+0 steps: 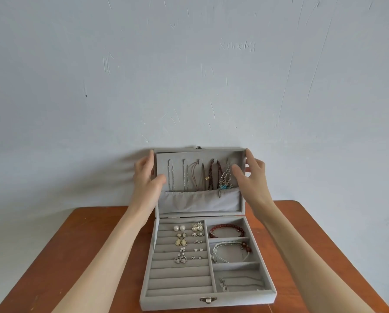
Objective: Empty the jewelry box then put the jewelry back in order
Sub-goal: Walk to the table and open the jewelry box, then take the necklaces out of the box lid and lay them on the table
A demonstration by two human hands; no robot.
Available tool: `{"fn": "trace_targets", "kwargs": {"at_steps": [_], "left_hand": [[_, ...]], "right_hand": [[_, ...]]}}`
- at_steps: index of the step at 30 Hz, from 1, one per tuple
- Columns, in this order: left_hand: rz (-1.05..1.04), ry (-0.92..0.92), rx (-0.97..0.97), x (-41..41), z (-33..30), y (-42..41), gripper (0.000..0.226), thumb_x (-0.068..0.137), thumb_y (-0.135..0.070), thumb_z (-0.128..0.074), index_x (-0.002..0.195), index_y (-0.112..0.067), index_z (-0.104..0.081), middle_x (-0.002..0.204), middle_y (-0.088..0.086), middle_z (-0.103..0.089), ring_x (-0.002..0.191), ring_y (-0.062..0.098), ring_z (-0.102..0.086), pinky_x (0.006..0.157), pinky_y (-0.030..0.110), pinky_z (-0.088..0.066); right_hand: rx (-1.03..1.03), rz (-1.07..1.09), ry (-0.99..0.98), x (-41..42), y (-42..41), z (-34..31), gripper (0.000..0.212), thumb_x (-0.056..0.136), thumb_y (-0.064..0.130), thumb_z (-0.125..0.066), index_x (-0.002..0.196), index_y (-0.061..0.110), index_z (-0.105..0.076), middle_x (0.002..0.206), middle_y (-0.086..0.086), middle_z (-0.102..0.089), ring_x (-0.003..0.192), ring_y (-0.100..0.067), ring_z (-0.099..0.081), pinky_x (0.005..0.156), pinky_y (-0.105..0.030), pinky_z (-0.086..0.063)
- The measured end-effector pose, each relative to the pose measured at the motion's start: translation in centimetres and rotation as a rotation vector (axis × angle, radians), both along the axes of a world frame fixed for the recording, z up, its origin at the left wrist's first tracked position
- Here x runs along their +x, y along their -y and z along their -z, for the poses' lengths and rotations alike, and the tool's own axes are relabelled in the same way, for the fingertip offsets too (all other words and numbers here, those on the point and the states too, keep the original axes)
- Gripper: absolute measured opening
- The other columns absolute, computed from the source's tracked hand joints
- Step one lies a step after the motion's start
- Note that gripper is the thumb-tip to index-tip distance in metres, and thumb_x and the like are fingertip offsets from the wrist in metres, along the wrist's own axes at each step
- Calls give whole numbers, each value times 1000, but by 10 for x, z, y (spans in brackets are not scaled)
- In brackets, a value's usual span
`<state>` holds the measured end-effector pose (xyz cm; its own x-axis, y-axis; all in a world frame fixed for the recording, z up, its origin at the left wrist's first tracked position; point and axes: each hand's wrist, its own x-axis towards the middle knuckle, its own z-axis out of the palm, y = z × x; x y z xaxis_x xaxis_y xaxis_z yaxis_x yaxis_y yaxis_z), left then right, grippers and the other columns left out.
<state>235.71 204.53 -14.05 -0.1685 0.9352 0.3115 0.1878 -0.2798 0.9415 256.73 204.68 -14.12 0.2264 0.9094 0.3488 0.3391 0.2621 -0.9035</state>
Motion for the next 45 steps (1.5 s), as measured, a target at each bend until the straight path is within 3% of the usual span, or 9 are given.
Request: {"fn": "trace_targets", "kwargs": {"at_steps": [4,7,16,19,24,29,33,37,45], "left_hand": [[6,14,-5,-3,1,-2,65,87,6,-40,144,-20,-27,124,-8,-32,109,15,-41,81,15,-35],[10,18,-2,-5,1,-3,64,86,7,-40,144,-19,-28,117,-8,-33,95,13,-41,71,2,-37],[25,-43,3,-2,3,-3,68,88,2,-45,146,-25,-20,122,-9,-32,84,-2,-44,63,-3,-37],[29,-101,-6,-3,0,1,69,89,-1,-45,147,-27,-18,126,-9,-32,91,-5,-46,71,7,-40],[20,-242,-96,-7,-3,9,62,91,-8,-45,146,-21,-22,142,4,-40,123,18,-46,105,37,-38],[-62,-300,-58,-13,-2,23,55,91,-9,-48,143,-18,-29,140,4,-39,107,8,-46,87,24,-38],[-38,-314,27,-14,9,29,51,92,-6,-47,140,-16,-34,137,2,-41,111,7,-45,95,22,-37],[-12,-292,78,-14,19,23,48,93,-5,-46,139,-16,-36,134,0,-40,120,9,-42,99,21,-35],[21,-202,136,-20,30,15,47,94,-1,-41,136,-22,-40,133,-7,-43,121,7,-43,100,20,-35]], "right_hand": [[0,2,-41,2,-3,-1,53,92,24,-47,143,24,-31,123,2,-35,109,-13,-45,99,-35,-43],[9,3,-74,2,-3,1,54,92,24,-48,143,25,-31,124,2,-36,106,-10,-46,91,-29,-42],[6,6,-54,2,1,0,55,93,21,-47,145,23,-28,131,0,-34,116,-14,-43,103,-38,-41],[-1,1,14,0,6,3,58,94,20,-46,147,24,-22,140,-4,-32,115,-12,-42,100,-29,-37],[-83,62,206,-6,15,4,63,95,16,-46,148,17,-13,146,-9,-29,103,-17,-47,89,-22,-31],[113,256,335,-24,30,4,42,92,13,-48,134,8,-42,132,-11,-43,120,-26,-42,98,-34,-34],[238,234,462,-49,30,-4,24,93,15,-50,114,9,-58,111,-8,-60,102,-26,-54,86,-36,-43],[118,65,516,-82,19,-4,20,94,25,-47,104,15,-62,83,-5,-71,76,-26,-65,67,-35,-51],[-4,134,493,-118,-9,4,23,92,33,-50,102,15,-60,94,-11,-70,91,-32,-62,67,-32,-39]]}}
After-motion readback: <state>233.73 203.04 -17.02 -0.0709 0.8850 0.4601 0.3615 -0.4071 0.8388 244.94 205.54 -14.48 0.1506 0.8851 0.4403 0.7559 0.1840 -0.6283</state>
